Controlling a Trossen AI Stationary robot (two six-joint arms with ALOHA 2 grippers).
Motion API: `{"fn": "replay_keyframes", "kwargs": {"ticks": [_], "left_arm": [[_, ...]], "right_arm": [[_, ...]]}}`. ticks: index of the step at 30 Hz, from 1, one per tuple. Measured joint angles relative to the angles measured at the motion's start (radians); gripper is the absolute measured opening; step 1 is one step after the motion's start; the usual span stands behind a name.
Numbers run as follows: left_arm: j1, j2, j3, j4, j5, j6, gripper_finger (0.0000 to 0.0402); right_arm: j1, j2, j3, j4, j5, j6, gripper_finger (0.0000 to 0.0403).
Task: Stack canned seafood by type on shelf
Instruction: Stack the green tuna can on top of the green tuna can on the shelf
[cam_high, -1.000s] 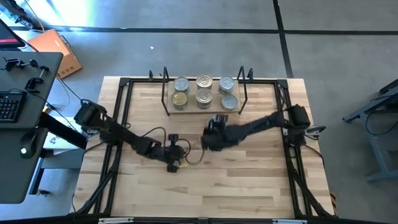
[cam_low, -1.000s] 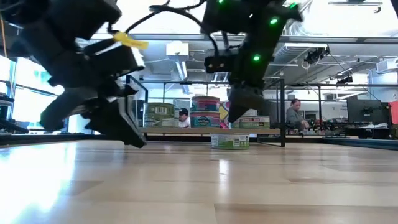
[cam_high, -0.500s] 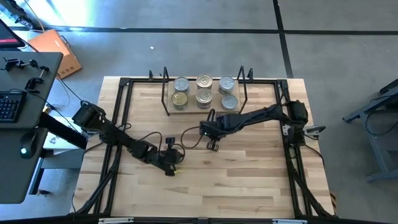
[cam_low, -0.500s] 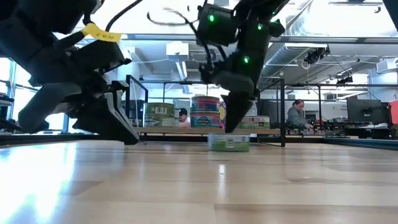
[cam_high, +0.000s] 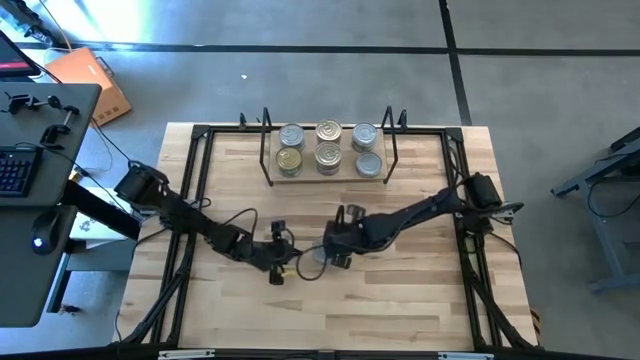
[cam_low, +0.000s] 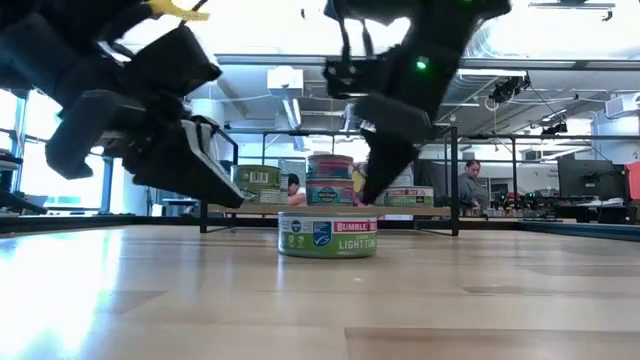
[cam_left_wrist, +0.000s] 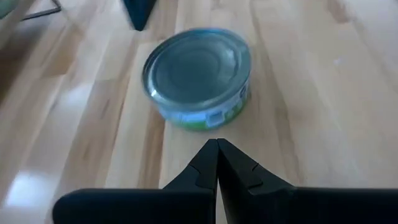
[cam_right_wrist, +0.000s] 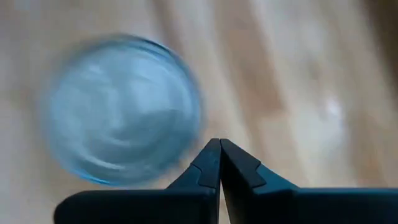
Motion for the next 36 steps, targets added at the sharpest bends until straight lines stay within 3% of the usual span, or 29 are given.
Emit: {"fn": "replay_keyframes", "kwargs": {"ticks": [3, 7, 10, 17, 20, 23, 29, 33, 36], "left_arm": [[0.029, 0.027, 0.0, 0.074, 0.058, 0.019, 0.0], [0.064, 0.06, 0.0, 0.157, 0.079, 0.061, 0.0], [0.088, 0.053, 0.0, 0.202, 0.073, 0.068, 0.0], [0.156, 0.038, 0.001, 0.279, 0.117, 0.086, 0.0], [0.209, 0.039, 0.001, 0.299, 0.24, 0.065, 0.0], [0.248, 0.039, 0.001, 0.296, 0.293, 0.053, 0.0], [0.281, 0.049, 0.001, 0.282, 0.357, 0.074, 0.0], [0.282, 0.082, 0.001, 0.273, 0.359, 0.068, 0.0], [0.281, 0.12, 0.001, 0.283, 0.364, 0.064, 0.0]], "right_arm": [[0.037, 0.0, 0.0, -0.056, 0.056, 0.093, 0.0], [0.092, 0.0, 0.0, -0.033, -0.041, 0.163, 0.0], [0.133, 0.0, 0.0, 0.003, -0.046, 0.193, 0.0], [0.187, 0.009, 0.0, 0.27, -0.052, 0.03, 0.0], [0.221, -0.001, 0.0, 0.258, 0.012, -0.03, 0.0], [0.247, -0.008, -0.003, 0.161, 0.106, 0.014, 0.0], [0.221, -0.006, -0.156, 0.152, 0.221, 0.195, 0.0], [0.178, -0.006, -0.261, 0.233, 0.219, 0.314, 0.0], [0.149, -0.007, -0.308, 0.359, 0.198, 0.317, 0.0]]}}
